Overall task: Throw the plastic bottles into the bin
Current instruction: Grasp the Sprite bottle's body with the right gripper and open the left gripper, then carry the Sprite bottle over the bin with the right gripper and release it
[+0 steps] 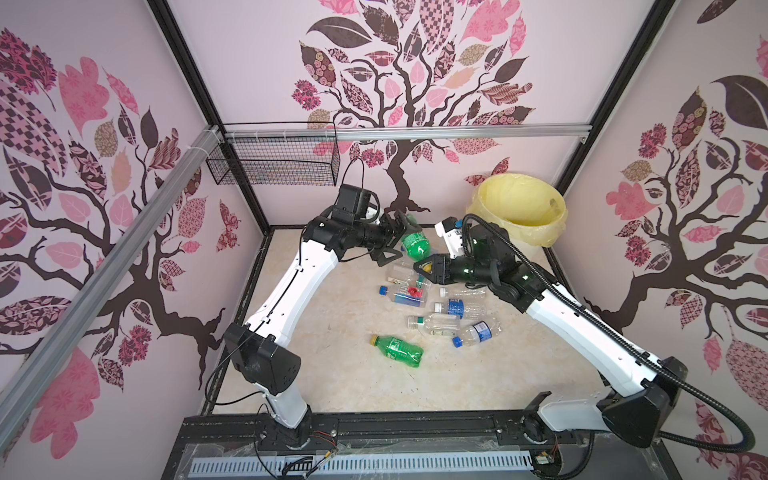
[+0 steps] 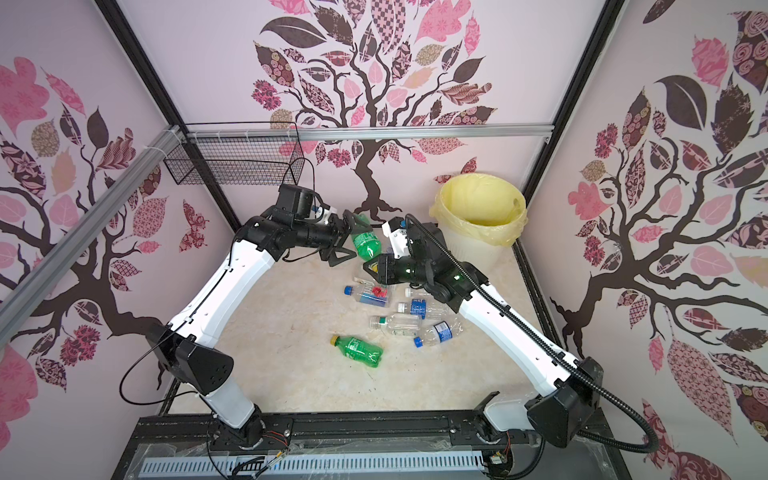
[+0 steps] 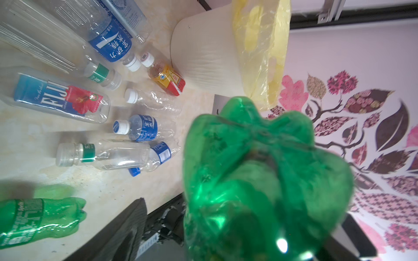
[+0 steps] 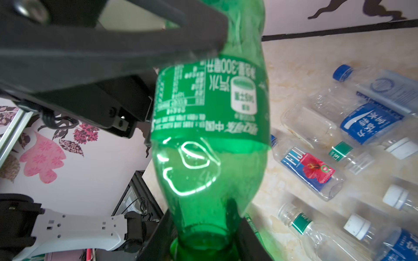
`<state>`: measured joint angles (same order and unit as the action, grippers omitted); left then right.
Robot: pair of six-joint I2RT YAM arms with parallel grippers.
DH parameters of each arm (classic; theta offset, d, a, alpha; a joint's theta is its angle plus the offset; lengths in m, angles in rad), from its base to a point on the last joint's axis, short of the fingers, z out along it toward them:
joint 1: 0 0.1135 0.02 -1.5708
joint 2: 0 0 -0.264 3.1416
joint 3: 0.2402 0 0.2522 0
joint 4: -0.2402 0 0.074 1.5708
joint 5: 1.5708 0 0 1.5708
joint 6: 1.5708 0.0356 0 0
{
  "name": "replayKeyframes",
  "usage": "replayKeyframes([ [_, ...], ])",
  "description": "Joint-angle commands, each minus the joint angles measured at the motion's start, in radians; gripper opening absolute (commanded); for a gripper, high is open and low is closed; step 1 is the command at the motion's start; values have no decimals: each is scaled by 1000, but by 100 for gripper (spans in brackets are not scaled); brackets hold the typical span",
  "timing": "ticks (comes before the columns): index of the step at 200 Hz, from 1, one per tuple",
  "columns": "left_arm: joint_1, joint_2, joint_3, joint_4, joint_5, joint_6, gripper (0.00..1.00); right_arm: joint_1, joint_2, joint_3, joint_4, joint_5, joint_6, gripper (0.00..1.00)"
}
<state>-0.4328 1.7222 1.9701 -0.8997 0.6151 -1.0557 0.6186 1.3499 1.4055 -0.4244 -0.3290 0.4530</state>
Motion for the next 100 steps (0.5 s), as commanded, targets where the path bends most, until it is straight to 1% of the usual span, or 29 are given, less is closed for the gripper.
replayKeyframes([
  [1, 31, 14, 116, -75, -45, 30, 97, -19, 27, 79, -72, 138, -58, 19],
  [31, 33, 85, 359, -222, -112, 103, 97, -89, 38, 149, -116, 215, -79, 19],
  [42, 27, 98, 413, -248, -136, 119, 97, -116, 41, 185, -135, 259, -94, 19],
  [55, 11, 97, 441, -255, -176, 140, 97, -144, 49, 233, -159, 329, -113, 19],
  [86, -59, 74, 463, -254, -304, 232, 97, -156, 68, 353, -191, 578, -221, 19],
  [100, -98, 58, 464, -252, -389, 276, 97, -155, 68, 391, -174, 692, -266, 20],
])
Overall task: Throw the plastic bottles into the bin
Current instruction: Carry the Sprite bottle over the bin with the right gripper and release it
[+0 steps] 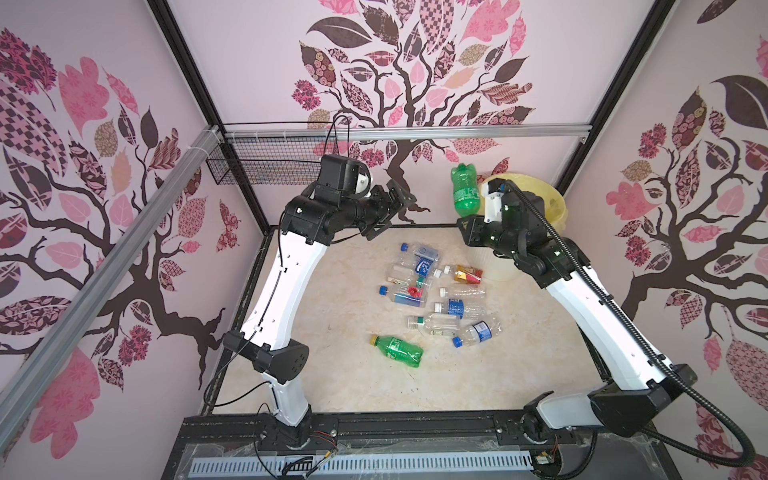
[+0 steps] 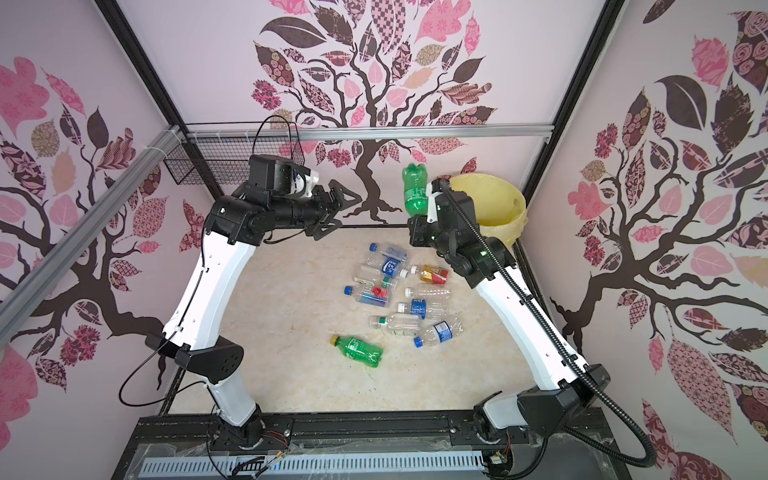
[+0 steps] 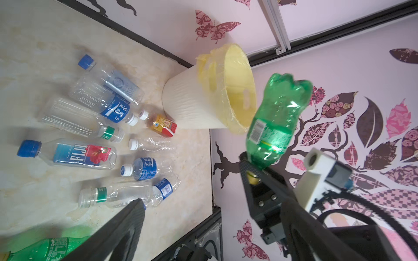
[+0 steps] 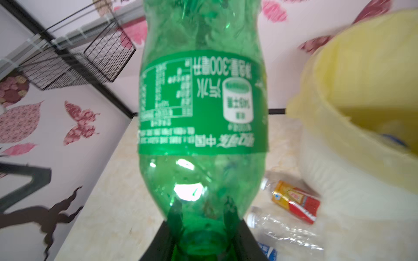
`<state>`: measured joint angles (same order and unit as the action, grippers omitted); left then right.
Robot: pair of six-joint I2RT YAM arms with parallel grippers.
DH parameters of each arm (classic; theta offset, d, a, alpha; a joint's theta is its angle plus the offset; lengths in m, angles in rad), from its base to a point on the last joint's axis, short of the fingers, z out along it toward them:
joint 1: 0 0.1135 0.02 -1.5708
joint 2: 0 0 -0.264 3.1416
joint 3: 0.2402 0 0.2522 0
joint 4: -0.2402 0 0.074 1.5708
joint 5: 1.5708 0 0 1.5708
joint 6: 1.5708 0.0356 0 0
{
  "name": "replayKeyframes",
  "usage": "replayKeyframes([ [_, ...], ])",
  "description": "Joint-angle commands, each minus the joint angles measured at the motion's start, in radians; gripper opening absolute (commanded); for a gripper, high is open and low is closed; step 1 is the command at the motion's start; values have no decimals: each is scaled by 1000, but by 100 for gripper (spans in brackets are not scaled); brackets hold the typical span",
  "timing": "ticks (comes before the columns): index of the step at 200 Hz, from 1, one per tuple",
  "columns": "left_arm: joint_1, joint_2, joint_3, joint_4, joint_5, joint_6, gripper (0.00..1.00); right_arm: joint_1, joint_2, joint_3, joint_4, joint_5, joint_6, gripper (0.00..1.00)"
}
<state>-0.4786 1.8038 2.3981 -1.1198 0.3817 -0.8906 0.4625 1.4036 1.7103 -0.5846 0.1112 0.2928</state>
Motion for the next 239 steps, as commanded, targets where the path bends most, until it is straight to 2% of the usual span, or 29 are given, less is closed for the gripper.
replayKeyframes([
  [1, -54, -25, 35, -31, -160, 115, 97, 1, 15, 86, -11, 263, -110, 20],
  [33, -144, -43, 55, -15, -314, 226, 97, -5, 8, 139, 102, 446, -240, 21],
  [79, -166, -63, 38, -14, -333, 266, 97, -14, 54, 235, 220, 589, -405, 20],
  [106, -165, -64, 41, -31, -352, 286, 97, -59, 102, 258, 249, 590, -424, 23],
  [140, -159, -67, 27, -40, -353, 292, 97, -240, 217, 259, 194, 460, -291, 26],
  [148, -153, -68, 22, -43, -351, 292, 97, -273, 264, 280, 167, 430, -270, 30],
  [154, -147, -67, 18, -44, -350, 290, 97, -290, 301, 303, 142, 420, -257, 37],
  [170, -127, -67, 12, -56, -338, 281, 97, -325, 387, 382, 64, 390, -194, 65],
  [180, -118, -67, 11, -64, -334, 279, 97, -338, 432, 443, 8, 382, -169, 88],
  [186, -114, -67, 11, -71, -335, 278, 97, -339, 448, 458, -13, 383, -172, 98],
  [239, -106, -70, -17, -119, -381, 251, 97, -339, 404, 487, -16, 331, -117, 100],
])
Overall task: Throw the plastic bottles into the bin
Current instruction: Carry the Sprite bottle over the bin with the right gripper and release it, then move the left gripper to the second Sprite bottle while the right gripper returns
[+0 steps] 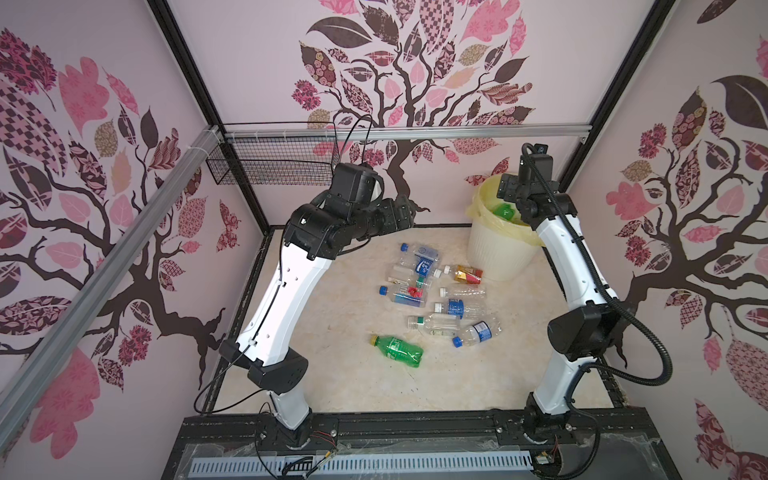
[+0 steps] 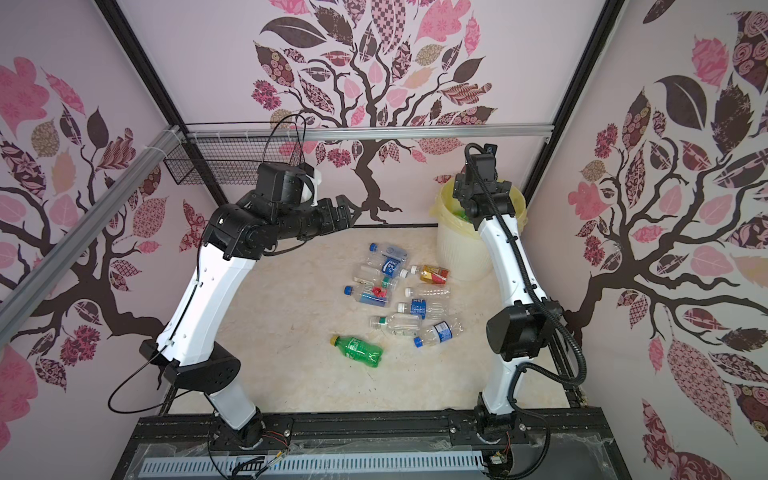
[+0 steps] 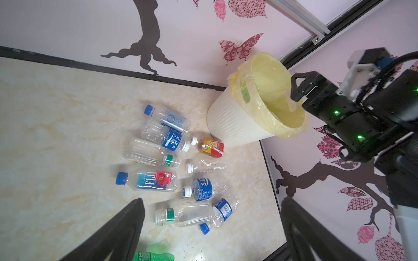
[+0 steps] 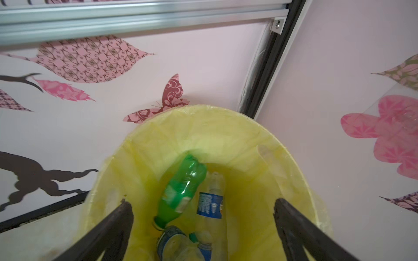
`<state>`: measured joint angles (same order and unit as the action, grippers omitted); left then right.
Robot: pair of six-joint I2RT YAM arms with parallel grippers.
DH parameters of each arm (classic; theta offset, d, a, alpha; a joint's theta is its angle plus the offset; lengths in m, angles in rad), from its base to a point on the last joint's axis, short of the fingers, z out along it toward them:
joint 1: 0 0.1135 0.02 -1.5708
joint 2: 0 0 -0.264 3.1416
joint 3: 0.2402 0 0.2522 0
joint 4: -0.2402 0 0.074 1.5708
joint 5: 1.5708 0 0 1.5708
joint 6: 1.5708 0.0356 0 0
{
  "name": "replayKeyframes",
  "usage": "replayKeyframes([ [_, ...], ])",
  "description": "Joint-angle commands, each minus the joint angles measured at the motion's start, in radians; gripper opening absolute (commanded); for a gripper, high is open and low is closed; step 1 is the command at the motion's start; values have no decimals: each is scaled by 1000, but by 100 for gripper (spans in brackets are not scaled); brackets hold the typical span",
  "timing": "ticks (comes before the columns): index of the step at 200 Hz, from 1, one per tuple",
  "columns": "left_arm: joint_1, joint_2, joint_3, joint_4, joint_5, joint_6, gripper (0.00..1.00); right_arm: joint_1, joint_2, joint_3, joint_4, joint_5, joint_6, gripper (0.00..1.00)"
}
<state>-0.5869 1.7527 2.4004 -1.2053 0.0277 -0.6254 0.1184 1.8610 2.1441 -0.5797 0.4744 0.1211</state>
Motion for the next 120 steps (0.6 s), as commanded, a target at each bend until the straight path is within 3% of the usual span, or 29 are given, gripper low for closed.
replayKeyframes([
  [1, 2, -19, -21, -35, -27, -15, 97, 6, -55, 53, -22, -33, 56, 99],
  [61, -27, -103, -224, -61, -138, -70, 97, 37, -154, -32, -63, -105, 139, 100],
  [120, -33, -184, -451, -132, -156, -266, 97, 260, -276, -204, -107, -54, 91, 100],
])
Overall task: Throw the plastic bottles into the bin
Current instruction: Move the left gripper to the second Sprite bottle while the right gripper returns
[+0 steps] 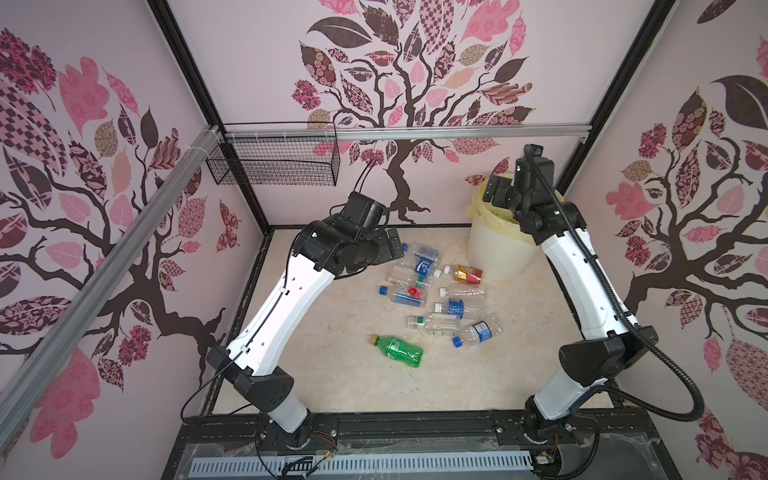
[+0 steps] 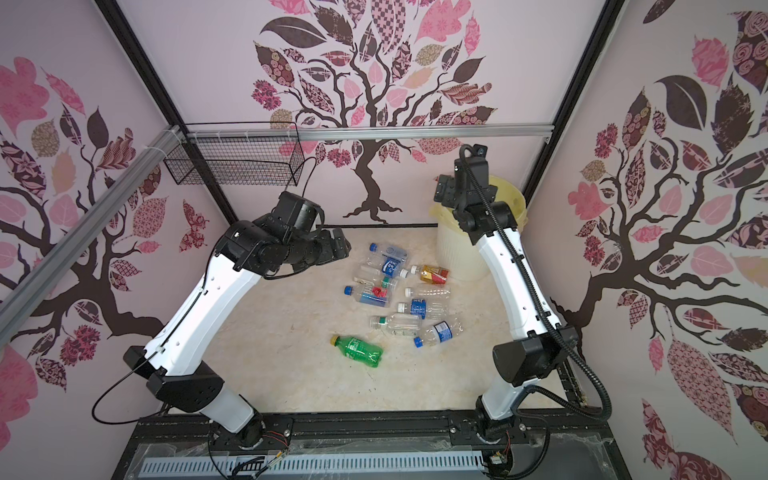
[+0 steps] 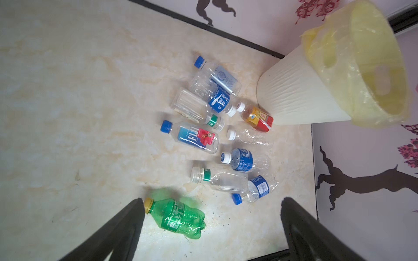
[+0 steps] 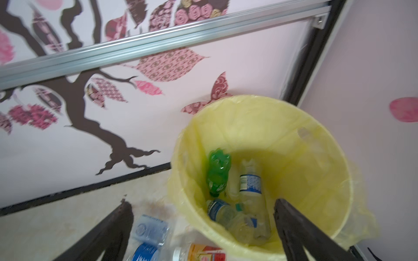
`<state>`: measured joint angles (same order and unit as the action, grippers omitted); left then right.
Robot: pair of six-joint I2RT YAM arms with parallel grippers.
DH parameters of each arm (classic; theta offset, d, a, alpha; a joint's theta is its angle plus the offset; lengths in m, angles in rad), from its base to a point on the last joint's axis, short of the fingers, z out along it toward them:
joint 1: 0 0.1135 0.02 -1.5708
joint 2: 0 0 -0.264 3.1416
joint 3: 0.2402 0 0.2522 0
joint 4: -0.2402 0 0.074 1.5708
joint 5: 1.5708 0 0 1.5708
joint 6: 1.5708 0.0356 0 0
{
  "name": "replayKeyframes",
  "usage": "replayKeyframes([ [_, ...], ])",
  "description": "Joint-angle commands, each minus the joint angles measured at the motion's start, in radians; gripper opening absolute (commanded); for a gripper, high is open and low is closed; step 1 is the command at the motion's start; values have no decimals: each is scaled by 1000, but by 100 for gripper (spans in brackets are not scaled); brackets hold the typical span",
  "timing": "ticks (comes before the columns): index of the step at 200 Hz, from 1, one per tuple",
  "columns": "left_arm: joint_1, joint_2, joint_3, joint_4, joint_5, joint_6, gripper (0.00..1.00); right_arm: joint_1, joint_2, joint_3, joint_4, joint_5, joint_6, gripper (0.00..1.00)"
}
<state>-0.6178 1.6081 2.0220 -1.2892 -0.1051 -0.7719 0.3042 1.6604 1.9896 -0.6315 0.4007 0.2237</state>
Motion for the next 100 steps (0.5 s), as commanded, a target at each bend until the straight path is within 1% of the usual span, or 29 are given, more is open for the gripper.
replayKeyframes([
  [1, -2, -42, -73, -47, -23, -125, 97, 78, -79, -54, -56, 20, -12, 100],
  [13, -2, -67, -157, -45, -12, -186, 97, 144, -119, -120, -49, 50, -37, 100],
  [34, -3, -120, -276, -13, 41, -294, 97, 258, -188, -238, -49, 93, -64, 99],
  [69, 1, -230, -512, 74, 149, -527, 97, 367, -298, -430, -57, 96, -16, 100],
  [100, -3, -305, -708, 154, 242, -727, 97, 446, -363, -547, -78, 124, 9, 100],
])
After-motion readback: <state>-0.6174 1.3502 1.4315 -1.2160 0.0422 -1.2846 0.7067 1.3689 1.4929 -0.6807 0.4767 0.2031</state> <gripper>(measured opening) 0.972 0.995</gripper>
